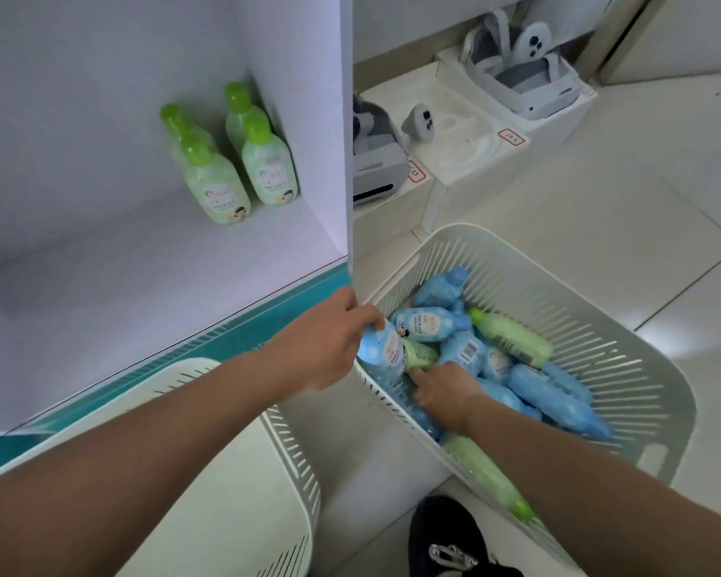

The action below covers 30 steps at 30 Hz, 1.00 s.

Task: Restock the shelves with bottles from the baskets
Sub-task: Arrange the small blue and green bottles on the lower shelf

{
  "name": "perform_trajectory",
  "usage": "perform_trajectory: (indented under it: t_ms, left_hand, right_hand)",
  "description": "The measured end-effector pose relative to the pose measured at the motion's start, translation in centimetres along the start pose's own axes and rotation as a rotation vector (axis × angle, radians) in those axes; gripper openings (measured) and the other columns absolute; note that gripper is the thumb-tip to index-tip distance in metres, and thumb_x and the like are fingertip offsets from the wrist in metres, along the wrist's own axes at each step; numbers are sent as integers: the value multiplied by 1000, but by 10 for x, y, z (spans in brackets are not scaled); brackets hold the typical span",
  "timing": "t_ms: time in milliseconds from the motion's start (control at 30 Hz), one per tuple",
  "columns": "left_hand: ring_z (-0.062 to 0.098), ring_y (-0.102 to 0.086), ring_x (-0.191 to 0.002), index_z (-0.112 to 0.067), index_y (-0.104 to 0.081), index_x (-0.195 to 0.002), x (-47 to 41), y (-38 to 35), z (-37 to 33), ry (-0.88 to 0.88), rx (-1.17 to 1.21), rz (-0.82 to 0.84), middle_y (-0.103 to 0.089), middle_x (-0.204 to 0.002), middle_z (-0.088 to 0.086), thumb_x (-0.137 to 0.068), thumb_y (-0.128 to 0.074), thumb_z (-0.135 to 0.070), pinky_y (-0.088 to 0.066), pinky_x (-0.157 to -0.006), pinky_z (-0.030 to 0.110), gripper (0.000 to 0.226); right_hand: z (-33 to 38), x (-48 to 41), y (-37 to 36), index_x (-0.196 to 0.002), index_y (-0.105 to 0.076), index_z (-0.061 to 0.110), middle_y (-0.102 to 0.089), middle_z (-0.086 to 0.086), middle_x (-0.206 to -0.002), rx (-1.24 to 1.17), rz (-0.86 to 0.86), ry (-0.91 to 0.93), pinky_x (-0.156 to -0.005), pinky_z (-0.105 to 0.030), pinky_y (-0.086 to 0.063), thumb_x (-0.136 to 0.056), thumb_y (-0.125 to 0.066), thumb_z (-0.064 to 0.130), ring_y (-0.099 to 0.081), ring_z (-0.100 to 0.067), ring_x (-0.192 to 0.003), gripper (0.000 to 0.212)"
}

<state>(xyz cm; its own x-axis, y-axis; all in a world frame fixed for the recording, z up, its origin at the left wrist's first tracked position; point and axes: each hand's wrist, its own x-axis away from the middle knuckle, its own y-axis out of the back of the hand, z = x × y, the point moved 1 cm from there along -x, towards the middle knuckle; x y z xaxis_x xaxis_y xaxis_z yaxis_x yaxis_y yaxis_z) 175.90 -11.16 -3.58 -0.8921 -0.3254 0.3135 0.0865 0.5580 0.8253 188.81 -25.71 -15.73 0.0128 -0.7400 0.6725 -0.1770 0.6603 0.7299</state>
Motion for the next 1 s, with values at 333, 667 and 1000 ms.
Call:
perform_trajectory:
  t_ms: [333,667,1000]
  left_hand:
    - [15,-45,-80,-21,-61,-116,8,12,-11,4,19,-157,-37,-95,-4,-97,-43,-23,-35,-66,23,26]
    - [14,-44,-76,-21,-67,-107,56,72,-21,124,95,-443,-42,-88,-2,-93,-55,-22,-32,-61,20,18]
    - [20,-55,-90,-19,-54,-113,126,115,5,335,199,-579,-54,-104,-3,-89,-60,-21,-44,-74,29,25]
  right_hand:
    - [-54,54,45,-114,-55,15,-58,-9,-110,-243,-215,-298,-65,-32,-40,-90,-49,25,-62,-29,-96,26]
    - [-65,108,138,-115,-64,25,-53,-8,-107,-602,-504,-331,-86,-32,-46,-92,-49,20,-58,-29,-98,28]
    - [-18,133,226,-120,-57,18,-54,-3,-120,-629,-678,-236,-96,-32,-41,-90,-55,14,-52,-23,-111,31]
